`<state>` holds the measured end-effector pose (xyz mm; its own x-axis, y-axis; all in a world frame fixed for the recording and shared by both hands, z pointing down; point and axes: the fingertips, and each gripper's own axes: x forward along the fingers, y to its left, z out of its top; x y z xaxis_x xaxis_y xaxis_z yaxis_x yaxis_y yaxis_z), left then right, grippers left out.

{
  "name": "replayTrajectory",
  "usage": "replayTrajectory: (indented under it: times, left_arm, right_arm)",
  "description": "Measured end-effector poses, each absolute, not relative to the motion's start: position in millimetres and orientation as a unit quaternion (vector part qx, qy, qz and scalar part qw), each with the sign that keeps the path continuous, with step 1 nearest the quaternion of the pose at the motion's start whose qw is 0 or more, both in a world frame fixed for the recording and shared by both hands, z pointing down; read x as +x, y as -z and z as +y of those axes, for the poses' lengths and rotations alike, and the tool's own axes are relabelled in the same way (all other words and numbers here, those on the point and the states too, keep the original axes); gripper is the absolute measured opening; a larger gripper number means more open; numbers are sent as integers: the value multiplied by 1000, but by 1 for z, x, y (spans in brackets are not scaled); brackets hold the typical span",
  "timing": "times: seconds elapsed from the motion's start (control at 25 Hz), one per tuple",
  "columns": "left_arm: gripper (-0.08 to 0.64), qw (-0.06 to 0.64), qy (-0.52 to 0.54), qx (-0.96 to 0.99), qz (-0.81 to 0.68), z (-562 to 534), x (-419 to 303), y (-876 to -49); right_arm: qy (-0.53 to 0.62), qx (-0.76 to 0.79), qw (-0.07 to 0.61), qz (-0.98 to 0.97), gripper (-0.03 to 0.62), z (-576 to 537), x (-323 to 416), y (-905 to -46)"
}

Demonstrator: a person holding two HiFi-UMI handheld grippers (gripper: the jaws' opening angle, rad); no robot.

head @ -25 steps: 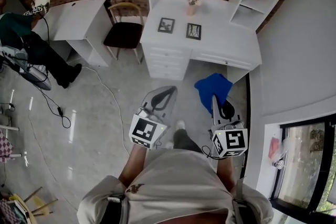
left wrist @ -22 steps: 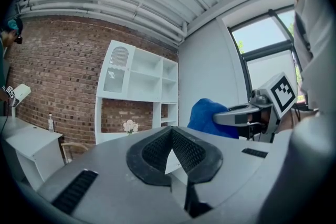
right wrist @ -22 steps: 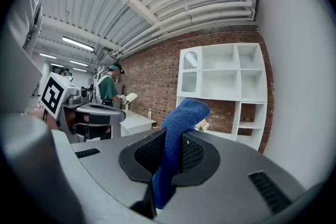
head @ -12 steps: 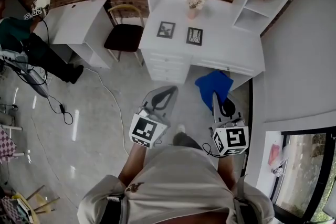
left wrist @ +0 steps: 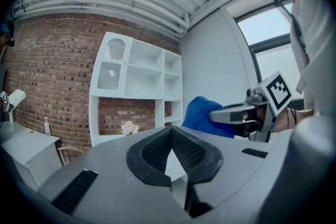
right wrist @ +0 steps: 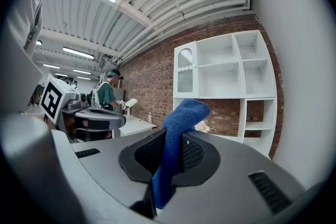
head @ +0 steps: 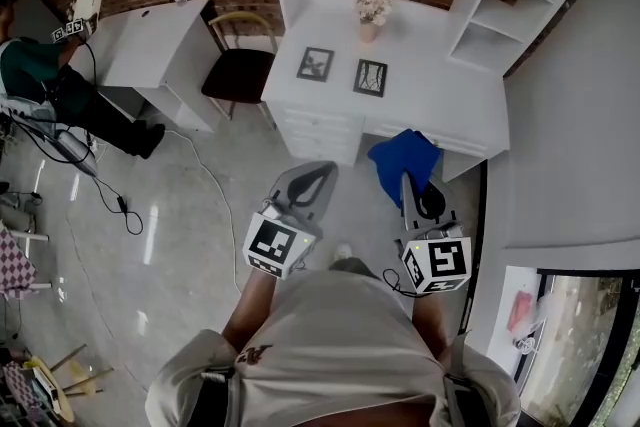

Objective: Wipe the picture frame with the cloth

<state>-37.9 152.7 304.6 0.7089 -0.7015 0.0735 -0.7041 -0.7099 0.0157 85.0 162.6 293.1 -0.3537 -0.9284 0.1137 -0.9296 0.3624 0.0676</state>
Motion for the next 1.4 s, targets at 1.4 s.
replayTrajectory:
  times: [1.4]
  left_arm:
    - [2, 35, -42, 932, -358, 8, -5, -333]
  right_arm:
    - [-35, 578, 91, -810, 28, 25, 111, -325]
